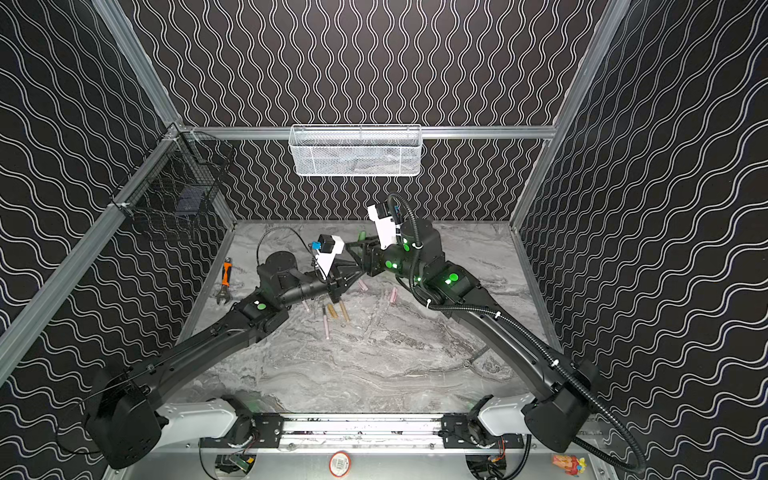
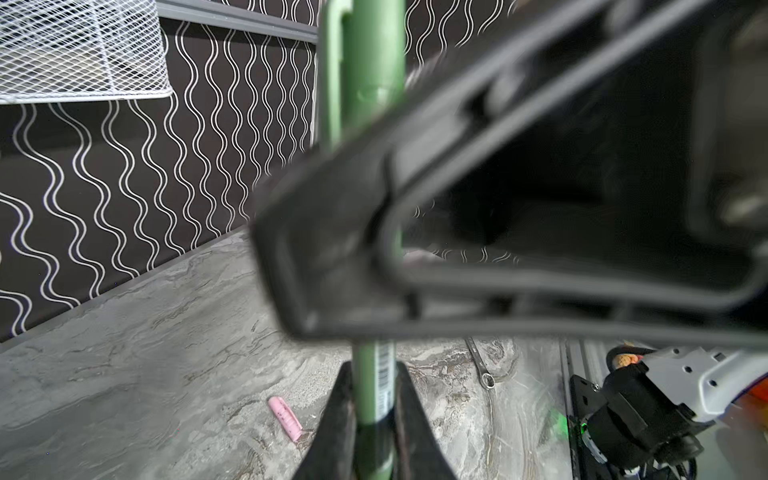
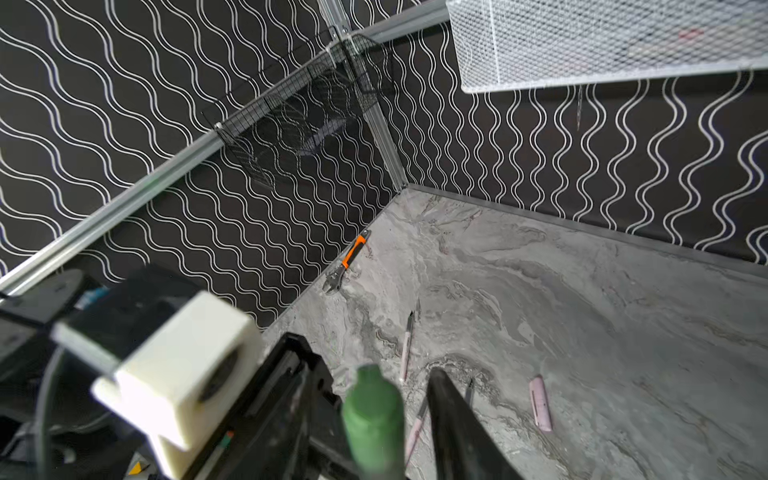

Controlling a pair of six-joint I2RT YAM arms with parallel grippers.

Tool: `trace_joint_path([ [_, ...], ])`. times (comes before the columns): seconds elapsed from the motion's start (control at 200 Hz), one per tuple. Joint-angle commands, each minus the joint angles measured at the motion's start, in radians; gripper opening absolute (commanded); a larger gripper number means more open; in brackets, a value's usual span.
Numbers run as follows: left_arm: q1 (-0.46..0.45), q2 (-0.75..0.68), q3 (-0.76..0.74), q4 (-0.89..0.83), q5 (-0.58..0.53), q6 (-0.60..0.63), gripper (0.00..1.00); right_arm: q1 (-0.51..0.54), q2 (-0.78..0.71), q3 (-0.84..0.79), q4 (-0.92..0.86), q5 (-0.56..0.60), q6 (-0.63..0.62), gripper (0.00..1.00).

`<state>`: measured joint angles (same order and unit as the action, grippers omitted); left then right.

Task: Insert the pens into the pen caps
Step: 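Open the right gripper and draw it back from the capped pen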

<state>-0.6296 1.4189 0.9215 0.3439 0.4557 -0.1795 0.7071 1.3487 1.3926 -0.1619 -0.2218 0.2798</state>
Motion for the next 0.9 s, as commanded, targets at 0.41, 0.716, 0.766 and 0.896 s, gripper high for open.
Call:
trace_joint_path([
  [0.41,0.000,-0.015,0.004,0.019,-0.043,0.005,0.00,-0.021,0.052,0.131,-0.076,0.036,0.023,0.45],
  [0.716,0.000,-0.012,0.011,0.029,-0.077,0.003,0.00,-0.021,0.052,0.088,-0.070,-0.051,0.052,0.12],
  [0.766,-0.001,-0.012,0.018,0.036,-0.088,-0.005,0.00,-0.021,0.046,0.075,-0.068,-0.066,0.053,0.07],
  [0.896,0.005,-0.007,0.070,0.050,-0.120,-0.033,0.00,-0.019,0.020,0.020,-0.053,-0.053,0.044,0.00],
])
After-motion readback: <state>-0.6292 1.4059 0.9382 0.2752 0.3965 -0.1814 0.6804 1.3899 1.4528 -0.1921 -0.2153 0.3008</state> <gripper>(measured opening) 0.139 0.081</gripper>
